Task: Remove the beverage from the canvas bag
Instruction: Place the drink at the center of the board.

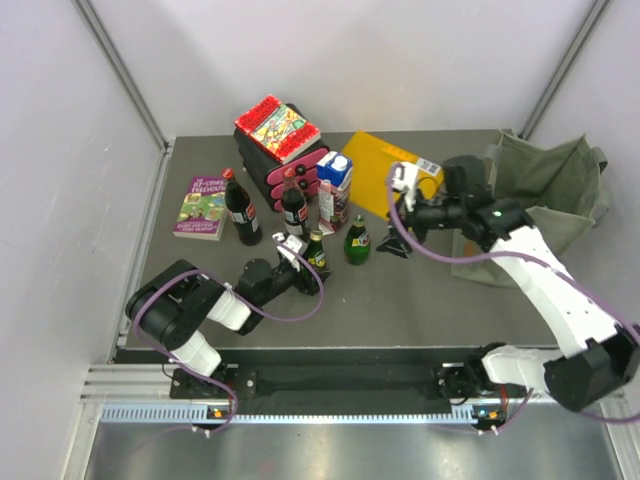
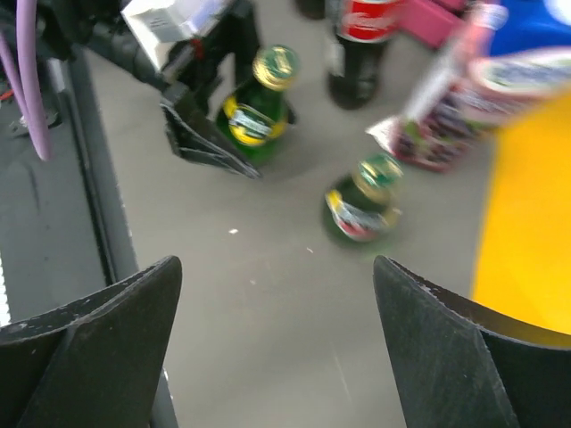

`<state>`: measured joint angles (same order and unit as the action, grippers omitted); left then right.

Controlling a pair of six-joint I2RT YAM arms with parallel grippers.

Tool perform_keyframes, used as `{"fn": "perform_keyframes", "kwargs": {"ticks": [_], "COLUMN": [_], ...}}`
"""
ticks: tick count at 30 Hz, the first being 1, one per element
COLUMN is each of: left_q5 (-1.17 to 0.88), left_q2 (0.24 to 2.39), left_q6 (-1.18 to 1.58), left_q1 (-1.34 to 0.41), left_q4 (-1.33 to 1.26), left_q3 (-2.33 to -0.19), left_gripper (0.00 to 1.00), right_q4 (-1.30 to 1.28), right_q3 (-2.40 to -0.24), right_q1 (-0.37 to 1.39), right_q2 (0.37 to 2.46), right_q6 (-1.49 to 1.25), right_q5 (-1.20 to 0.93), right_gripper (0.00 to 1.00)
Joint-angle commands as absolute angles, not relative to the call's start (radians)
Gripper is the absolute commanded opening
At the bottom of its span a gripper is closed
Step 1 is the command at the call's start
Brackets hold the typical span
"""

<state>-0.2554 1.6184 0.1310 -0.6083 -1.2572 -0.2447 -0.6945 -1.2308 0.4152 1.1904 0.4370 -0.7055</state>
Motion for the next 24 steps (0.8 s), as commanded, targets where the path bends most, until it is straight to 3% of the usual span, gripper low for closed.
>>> {"fn": "perform_keyframes", "kwargs": {"ticks": [1, 9, 24], "left_q5": [-0.279, -0.296, -0.290], "left_q2": [1.589, 1.583, 1.585], "left_q6": [0.126, 0.140, 0.147], "left_q1": [-0.606, -0.609, -0.609], "left_q4": [-1.631, -1.634, -1.626], "left_q3": [-0.232, -0.227, -0.222], "left_gripper": [0.00, 0.00, 0.00], "right_q4": [-0.629, -0.490, -0.479], "right_q3": [-1.353, -1.512, -1.589], "right_q1": [0.540, 0.634, 0.707], "right_q2": [1.310, 1.528, 1.700], "right_q6": [0.424, 0.183, 0.110], "right_q5": [-0.675, -0.649, -0.603], "right_gripper": [0.85, 0.84, 0.72]}}
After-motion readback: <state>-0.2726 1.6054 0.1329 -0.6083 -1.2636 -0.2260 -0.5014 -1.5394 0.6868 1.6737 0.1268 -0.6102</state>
